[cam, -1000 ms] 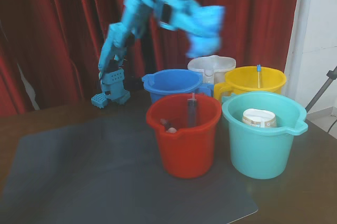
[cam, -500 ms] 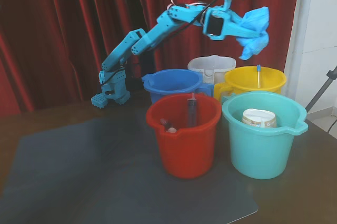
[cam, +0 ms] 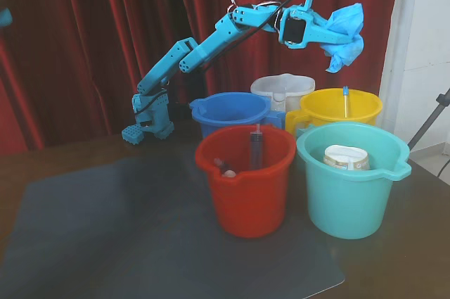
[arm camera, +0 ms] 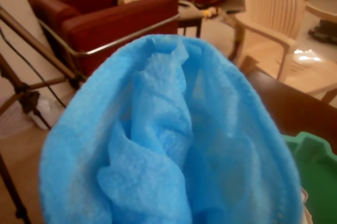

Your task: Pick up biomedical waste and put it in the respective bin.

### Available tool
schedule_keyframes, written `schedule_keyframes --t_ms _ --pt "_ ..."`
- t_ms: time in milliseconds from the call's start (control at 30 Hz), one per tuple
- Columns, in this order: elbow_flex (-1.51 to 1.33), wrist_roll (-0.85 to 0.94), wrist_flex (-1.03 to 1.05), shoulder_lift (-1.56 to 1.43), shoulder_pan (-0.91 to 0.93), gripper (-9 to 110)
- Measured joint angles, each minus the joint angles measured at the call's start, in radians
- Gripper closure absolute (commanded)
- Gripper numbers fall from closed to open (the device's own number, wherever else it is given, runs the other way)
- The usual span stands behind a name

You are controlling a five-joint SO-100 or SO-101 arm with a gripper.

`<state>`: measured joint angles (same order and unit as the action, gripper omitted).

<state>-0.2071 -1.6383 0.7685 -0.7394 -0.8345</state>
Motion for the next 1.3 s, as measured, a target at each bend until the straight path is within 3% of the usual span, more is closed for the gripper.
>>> schedule_keyframes --t_ms 1300 --pt "-0.008 0.114 0.0 0.155 -0.066 102"
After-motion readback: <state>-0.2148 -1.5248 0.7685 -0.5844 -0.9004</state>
